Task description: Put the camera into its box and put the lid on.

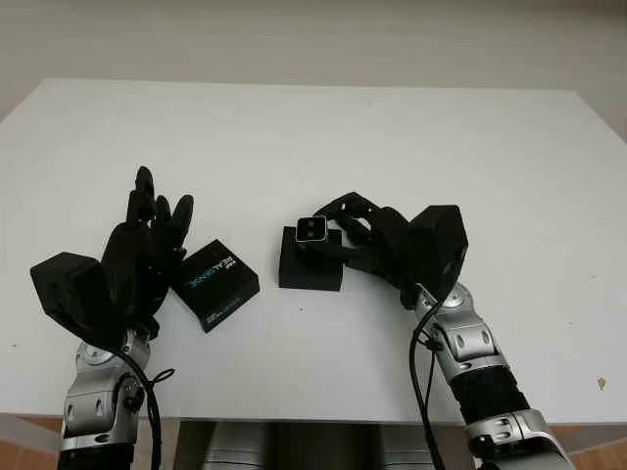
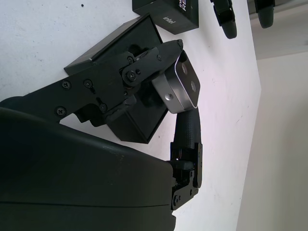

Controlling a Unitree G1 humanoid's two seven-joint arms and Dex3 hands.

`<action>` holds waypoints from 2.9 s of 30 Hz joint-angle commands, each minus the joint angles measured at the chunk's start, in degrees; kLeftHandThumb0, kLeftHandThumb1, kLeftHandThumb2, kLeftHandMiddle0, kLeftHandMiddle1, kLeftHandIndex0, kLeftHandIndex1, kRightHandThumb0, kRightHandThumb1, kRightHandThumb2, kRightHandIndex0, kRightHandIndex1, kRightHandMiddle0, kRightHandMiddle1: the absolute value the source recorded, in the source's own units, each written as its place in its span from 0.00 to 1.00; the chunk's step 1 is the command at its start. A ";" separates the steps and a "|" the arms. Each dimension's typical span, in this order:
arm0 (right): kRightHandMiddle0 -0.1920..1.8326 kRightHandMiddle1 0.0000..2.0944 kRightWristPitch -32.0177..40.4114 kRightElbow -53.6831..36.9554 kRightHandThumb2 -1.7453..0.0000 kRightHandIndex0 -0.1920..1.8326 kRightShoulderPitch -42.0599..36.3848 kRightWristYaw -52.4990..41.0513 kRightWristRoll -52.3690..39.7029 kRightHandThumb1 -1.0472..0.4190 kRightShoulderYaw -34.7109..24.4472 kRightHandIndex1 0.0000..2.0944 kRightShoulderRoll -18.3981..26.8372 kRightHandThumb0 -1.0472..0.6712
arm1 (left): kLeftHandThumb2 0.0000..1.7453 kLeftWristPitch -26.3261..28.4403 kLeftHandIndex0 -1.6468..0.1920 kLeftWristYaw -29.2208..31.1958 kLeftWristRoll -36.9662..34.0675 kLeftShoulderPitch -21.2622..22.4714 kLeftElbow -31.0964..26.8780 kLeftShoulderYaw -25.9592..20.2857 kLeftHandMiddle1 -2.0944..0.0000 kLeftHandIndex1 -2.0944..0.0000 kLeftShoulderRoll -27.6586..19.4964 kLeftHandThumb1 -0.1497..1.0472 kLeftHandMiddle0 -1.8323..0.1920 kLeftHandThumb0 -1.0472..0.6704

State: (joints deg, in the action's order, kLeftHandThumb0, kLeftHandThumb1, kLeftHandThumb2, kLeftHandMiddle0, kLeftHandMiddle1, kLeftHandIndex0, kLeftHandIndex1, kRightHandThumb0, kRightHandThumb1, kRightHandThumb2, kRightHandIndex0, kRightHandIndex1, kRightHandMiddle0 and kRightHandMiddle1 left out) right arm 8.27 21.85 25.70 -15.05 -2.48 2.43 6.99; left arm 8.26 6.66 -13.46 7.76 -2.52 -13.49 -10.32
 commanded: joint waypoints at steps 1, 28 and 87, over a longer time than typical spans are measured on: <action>0.22 0.79 0.28 -0.17 0.97 0.16 -0.24 -0.27 -0.23 0.07 -0.02 0.02 -0.33 0.38 | 0.16 -0.36 1.00 0.10 0.14 -0.28 -1.32 0.05 1.00 0.99 -0.16 1.00 1.00 0.24; 0.22 0.81 0.60 -0.28 0.97 0.16 -2.13 -1.00 0.74 0.07 1.02 0.02 -0.20 0.37 | 0.16 0.45 1.00 0.16 -0.19 -0.61 -2.29 -0.06 1.00 1.00 0.01 1.00 1.00 0.24; 0.19 0.77 -2.90 -3.01 0.97 0.17 -3.33 -0.55 13.56 0.06 8.70 0.02 5.15 0.37 | 0.16 1.10 1.00 0.22 -0.55 -2.19 -3.83 -0.54 1.00 1.00 0.17 1.00 1.00 0.23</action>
State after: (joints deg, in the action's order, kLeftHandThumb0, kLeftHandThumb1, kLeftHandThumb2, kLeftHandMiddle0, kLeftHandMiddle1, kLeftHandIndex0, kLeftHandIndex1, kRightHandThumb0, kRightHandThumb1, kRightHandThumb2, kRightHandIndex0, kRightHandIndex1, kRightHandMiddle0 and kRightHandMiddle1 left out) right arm 6.45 18.12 23.92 -14.87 9.97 9.41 11.29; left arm 9.54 6.93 -13.73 6.12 -5.44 -13.90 -10.28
